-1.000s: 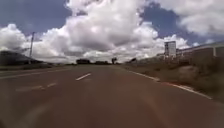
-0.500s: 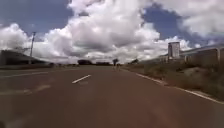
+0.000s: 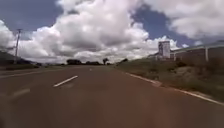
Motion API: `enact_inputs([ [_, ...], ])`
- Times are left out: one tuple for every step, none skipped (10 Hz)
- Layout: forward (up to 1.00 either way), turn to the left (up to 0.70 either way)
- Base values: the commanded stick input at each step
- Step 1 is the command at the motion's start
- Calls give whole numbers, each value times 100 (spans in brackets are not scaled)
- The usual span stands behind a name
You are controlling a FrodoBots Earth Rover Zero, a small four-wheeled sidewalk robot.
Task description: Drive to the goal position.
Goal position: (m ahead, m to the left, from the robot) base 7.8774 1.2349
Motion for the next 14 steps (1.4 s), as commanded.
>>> enact_inputs([
  [100, 0],
  [100, -18],
  [100, -39],
  [100, -30],
  [100, -20],
  [100, -9],
  [100, 0],
  [100, 0],
  [100, 0],
  [100, 0],
  [100, 0],
  [100, -19],
  [100, -38],
  [100, -36],
])
